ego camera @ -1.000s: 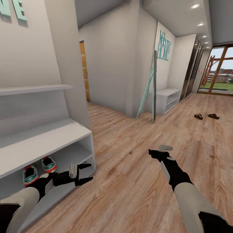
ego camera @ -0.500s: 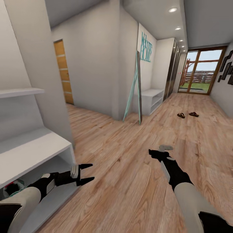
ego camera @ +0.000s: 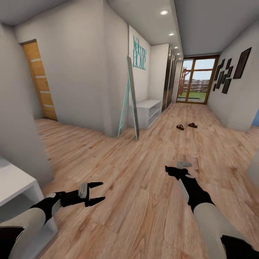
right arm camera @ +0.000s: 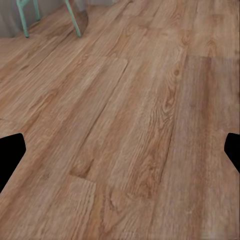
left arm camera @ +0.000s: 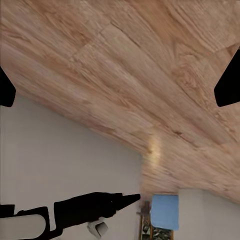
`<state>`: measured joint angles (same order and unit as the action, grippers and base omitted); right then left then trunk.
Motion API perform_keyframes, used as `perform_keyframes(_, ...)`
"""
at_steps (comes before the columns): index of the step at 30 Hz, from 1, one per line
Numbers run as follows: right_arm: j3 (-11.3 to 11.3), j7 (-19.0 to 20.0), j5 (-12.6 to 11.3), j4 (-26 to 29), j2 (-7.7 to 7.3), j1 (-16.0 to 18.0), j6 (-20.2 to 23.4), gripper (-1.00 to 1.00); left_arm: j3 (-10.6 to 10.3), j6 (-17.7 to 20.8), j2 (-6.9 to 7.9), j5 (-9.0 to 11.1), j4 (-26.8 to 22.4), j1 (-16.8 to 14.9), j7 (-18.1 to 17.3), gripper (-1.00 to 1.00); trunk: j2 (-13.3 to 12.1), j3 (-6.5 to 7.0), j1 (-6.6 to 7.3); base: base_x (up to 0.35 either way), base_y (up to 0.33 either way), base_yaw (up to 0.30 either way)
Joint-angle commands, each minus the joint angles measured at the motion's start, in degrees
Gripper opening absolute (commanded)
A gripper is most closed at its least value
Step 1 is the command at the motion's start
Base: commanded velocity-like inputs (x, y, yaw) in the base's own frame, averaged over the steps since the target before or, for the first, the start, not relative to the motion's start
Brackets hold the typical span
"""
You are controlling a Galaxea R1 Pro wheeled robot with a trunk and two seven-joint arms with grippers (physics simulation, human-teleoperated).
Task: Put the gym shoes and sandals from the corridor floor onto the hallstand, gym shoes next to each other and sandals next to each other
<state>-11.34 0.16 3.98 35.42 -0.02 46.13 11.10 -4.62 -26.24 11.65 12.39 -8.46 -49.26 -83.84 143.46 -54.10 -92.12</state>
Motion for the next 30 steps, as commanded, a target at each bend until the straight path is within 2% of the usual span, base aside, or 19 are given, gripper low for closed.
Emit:
perform_keyframes(1,-0.1,0.0,0.4,0.1,0.02,0.0,0.3,1.00,-0.5,-0.4,0.04,0.5,0.0,0.0,-0.1,1.00,0.0,-0.04,-0.02,0.307,-0.241,-0.300)
perform_keyframes(23,-0.1,0.0,0.4,0.1,0.02,0.0,0.3,1.00,-0.5,-0.4,0.04,0.6,0.0,0.0,-0.1,1.00,0.0,0.33,-0.02,0.306,-0.238,-0.298)
perform_keyframes(30,-0.1,0.0,0.5,0.1,0.02,0.0,0.3,1.00,-0.4,-0.3,0.10,0.6,0.0,0.0,-0.1,1.00,0.0,0.33,-0.02,0.330,-0.172,-0.070)
